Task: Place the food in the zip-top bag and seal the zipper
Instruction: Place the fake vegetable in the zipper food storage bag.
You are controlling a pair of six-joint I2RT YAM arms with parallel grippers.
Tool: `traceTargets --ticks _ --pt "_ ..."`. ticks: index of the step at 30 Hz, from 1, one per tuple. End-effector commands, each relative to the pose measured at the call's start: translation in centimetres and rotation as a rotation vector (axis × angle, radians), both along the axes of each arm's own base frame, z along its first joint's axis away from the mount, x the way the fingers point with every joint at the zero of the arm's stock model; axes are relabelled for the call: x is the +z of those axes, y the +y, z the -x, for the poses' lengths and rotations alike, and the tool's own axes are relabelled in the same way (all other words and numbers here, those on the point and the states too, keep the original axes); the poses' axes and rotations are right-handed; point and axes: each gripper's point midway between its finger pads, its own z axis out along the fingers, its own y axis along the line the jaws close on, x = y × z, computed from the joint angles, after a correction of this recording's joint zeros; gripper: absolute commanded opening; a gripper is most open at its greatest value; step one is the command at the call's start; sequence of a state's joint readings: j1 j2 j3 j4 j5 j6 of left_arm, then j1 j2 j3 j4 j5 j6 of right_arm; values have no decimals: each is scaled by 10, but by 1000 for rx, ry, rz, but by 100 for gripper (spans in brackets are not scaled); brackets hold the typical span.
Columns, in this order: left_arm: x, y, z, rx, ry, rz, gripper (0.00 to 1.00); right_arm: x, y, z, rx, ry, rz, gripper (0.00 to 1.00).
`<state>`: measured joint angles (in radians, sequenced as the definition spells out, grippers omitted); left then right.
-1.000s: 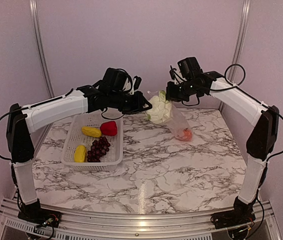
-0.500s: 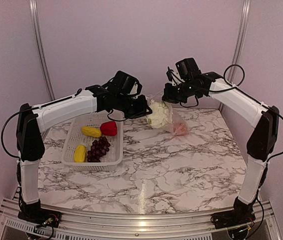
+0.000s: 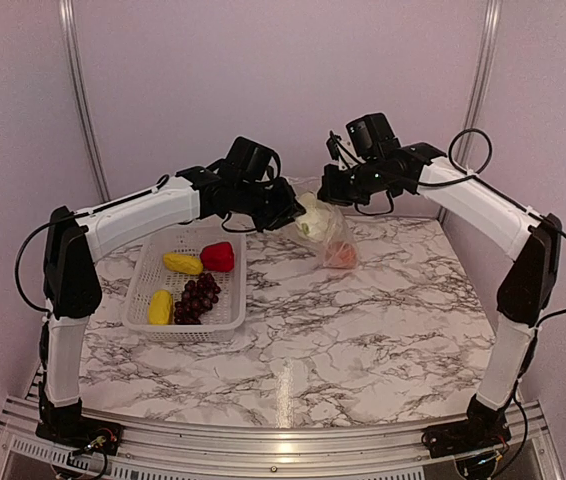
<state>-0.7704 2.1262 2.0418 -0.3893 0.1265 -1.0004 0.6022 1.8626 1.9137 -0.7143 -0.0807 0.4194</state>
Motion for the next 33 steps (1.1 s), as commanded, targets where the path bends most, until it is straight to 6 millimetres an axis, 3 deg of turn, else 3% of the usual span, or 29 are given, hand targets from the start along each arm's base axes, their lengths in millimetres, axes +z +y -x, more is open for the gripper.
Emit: traceTargets --ticks 1,3,8,13,15,17,20,24,28,33 --pt "47 -9 -9 -20 -132 116 23 19 -6 11 -10 -18 -30 0" --pt "70 -7 -7 -27 -203 131 28 15 -8 12 -15 -5 -47 0" --pt "108 -1 5 -86 -317 140 54 13 -14 10 -31 15 -95 0" --pt "143 11 35 -171 -416 179 70 16 -23 7 -49 4 -108 0" --pt "149 20 45 -189 -444 160 73 15 -24 8 -48 5 -114 0" --pt "135 32 49 -176 -420 88 73 14 -25 9 -45 7 -120 0" --pt "85 53 49 -138 -296 -87 70 13 -24 11 -39 7 -125 0" --pt "26 62 69 -190 -175 -220 64 8 -22 12 -23 15 -128 0" --pt "1 69 78 -188 -136 -257 58 4 -17 13 -7 22 -135 0" --pt "-13 56 78 -235 -120 -249 55 -2 -12 12 11 35 -137 0"
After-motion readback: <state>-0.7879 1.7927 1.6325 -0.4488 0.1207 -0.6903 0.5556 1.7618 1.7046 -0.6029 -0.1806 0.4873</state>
